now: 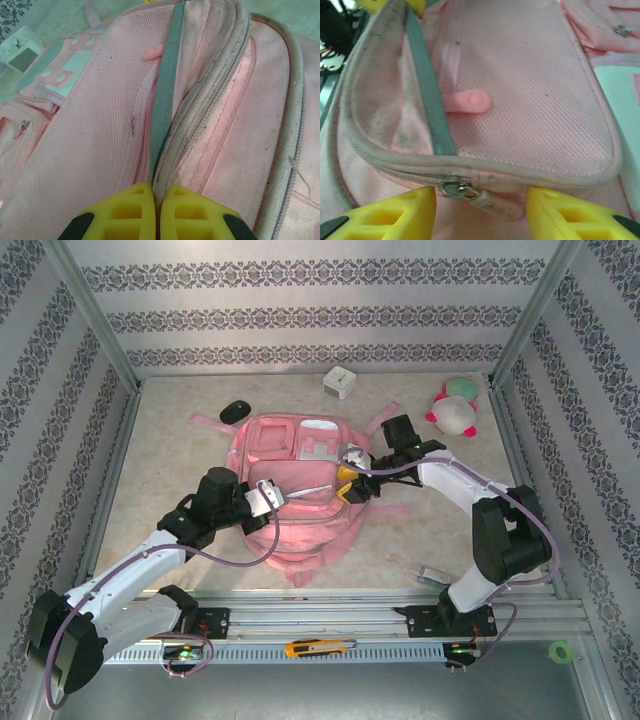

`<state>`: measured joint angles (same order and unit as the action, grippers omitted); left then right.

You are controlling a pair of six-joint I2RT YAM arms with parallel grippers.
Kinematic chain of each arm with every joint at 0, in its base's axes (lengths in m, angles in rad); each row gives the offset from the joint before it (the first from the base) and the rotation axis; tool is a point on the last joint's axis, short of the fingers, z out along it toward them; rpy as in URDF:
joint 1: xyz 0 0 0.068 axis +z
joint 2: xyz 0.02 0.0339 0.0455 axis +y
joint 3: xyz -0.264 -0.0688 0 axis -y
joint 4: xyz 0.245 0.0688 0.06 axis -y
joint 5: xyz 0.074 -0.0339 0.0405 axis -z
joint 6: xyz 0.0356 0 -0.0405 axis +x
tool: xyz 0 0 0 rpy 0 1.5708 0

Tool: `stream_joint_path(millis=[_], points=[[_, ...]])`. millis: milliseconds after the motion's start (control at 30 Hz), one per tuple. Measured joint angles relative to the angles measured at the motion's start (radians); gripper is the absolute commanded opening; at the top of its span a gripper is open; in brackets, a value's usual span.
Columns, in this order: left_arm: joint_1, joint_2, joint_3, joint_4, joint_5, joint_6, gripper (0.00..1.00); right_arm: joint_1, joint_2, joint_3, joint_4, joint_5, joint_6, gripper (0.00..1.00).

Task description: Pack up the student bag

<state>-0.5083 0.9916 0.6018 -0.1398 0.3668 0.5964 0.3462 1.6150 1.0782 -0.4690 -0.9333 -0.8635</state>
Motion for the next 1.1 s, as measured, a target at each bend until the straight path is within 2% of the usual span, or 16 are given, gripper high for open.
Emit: stream_joint_path(millis=[233,367,567,867,1100], points=[[0.000,0.011,0.000,0.000,0.000,0.000,0.00,0.012,0.013,0.040,-0.116,0.002,-0.046,0.26],[0.000,0.013,0.001,0.001,0.000,0.000,0.00,0.014,0.021,0.051,-0.157,0.001,-0.045,0.23],[0.000,0.015,0.001,0.003,0.000,0.000,0.00,0.018,0.025,0.056,-0.194,0.001,-0.030,0.00],[0.000,0.041,0.029,-0.002,-0.024,-0.043,0.00,0.030,-0.012,0.058,-0.201,0.015,0.060,0.00],[-0.009,0.069,0.082,-0.017,-0.066,-0.094,0.00,0.115,-0.162,0.000,-0.126,0.064,0.266,0.00]])
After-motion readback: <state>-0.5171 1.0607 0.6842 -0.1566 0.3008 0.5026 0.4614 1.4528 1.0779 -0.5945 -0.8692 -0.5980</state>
